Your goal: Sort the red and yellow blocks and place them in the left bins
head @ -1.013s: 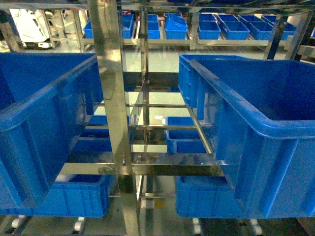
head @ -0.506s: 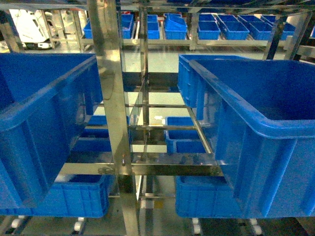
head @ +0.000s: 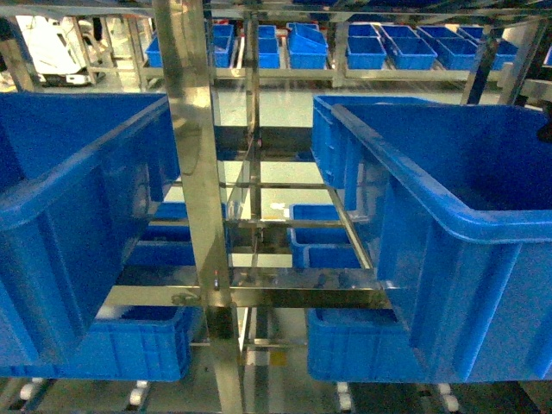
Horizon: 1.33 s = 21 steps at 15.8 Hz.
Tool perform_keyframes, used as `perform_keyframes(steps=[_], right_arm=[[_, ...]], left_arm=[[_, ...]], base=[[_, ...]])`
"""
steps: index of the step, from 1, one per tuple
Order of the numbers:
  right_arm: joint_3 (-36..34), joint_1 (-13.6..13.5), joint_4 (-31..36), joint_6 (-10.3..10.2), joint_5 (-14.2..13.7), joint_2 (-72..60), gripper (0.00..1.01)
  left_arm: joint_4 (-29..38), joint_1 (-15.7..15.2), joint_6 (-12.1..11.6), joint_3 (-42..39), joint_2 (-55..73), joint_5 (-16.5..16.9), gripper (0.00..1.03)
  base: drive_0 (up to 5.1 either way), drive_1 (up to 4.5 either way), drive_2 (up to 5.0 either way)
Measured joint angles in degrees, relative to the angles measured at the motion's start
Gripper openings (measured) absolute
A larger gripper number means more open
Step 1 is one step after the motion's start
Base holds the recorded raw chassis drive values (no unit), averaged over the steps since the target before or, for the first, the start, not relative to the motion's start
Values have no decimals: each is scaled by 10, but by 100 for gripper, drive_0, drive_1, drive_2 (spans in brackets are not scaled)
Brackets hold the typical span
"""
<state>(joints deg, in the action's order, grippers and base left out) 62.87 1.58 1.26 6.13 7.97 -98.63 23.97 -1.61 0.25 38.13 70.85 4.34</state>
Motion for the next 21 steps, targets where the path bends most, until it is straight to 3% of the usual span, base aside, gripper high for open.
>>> perform_keyframes(steps=[5,11,12,13,14,16,21], right_arm=[[59,2,-39,4,3,-85,27],[167,-20,-87,13,-11,-170,27],[178,-22,-87,20,-11,-178,27],[206,-19,-91,67,-20,-204,27],[219,-6,-92,85,-26,-223,27],[228,9,-106,87,-26,-244,27],[201,15,-25,82,-16,-257,27]], left_arm=[[0,0,0,0,0,0,27],[0,0,0,0,0,0,27],[0,0,0,0,0,0,27],[0,0,0,0,0,0,27],[0,0,0,0,0,0,27],[0,1,0,0,0,1,27],[0,1,0,0,0,0,27]], base=[[0,0,0],[0,0,0],[0,0,0],[0,0,0],[0,0,0],[0,0,0],[0,0,0]])
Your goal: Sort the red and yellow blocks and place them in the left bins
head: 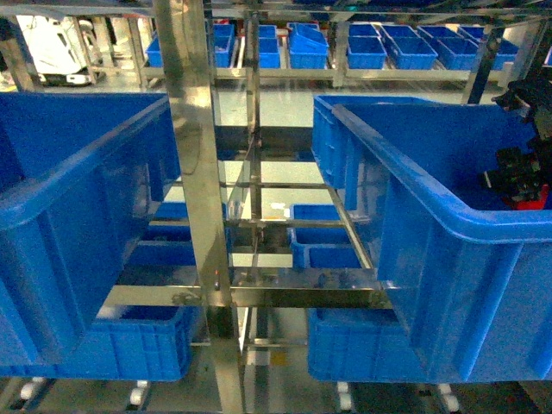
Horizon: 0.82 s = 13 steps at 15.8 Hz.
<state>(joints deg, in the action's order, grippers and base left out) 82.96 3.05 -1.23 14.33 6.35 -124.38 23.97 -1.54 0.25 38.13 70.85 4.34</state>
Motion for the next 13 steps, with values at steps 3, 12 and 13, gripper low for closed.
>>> perform_keyframes(steps=[3,12,13], right_arm=[[-26,4,38,-10,6,0,27],[-49,7,69,3,5,0,27],[-50,7,70,3,5,0,27]], left_arm=[[0,0,0,0,0,0,27],[0,0,0,0,0,0,27],[0,0,0,0,0,0,27]], base=[[0,0,0],[0,0,0],[0,0,0]])
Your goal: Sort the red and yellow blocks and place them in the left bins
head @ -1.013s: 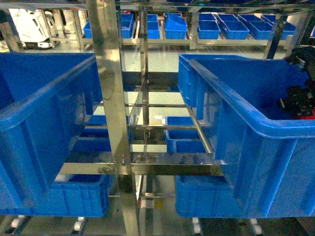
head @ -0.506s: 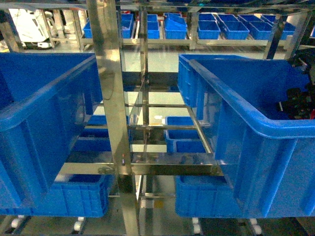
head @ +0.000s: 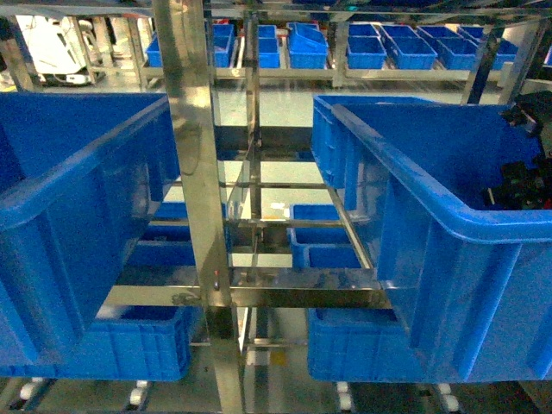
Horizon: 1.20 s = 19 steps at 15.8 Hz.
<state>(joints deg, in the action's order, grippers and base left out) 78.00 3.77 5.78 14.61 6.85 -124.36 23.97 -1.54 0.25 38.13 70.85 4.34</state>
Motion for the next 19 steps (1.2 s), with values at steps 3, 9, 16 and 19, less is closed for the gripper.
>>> perform_keyframes(steps=[3,9,16,19], right_arm=[[-2,0,4,0,0,0,30],[-29,-30,-37,-51,17,104,98],[-155,-46,-22,-59,32,270,98],[-228,-61,5,-67,21,347,98]], left_arm=[[0,0,0,0,0,0,27],[0,0,0,0,0,0,27],[0,0,0,0,0,0,27],[0,0,0,0,0,0,27]], base=[[0,0,0],[0,0,0],[0,0,0],[0,0,0]])
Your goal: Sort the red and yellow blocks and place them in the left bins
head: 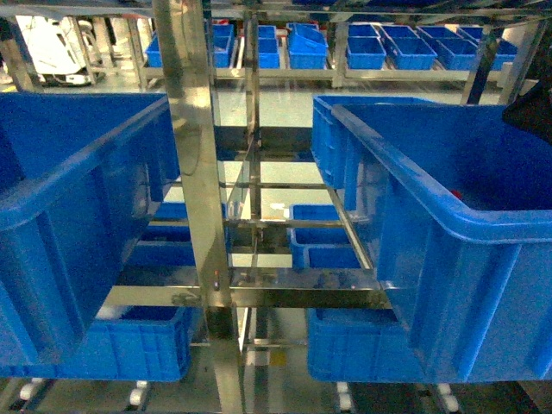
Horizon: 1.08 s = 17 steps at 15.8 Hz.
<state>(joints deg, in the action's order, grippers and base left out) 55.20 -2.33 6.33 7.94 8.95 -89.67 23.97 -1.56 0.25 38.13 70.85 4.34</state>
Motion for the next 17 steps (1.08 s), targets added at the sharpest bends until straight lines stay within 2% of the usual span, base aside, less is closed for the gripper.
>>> perform_keyframes(steps=[3,6,10,13,17], right_arm=[[-54,-7,-2,-11,-24,76,98],[-86,-15,-6,-24,-66,143,98],[-108,-1,-53,-47,-91,189,98],[-122,5,-64,-40,-122,232,98],[-144,-14,-60,-24,-126,234,98]], left_arm=[[0,0,0,0,0,0,27],[0,0,0,0,0,0,27],[0,0,0,0,0,0,27],[0,0,0,0,0,0,27],[0,0,0,0,0,0,27]], base=[[0,0,0],[0,0,0],[0,0,0],[0,0,0],[0,0,0]])
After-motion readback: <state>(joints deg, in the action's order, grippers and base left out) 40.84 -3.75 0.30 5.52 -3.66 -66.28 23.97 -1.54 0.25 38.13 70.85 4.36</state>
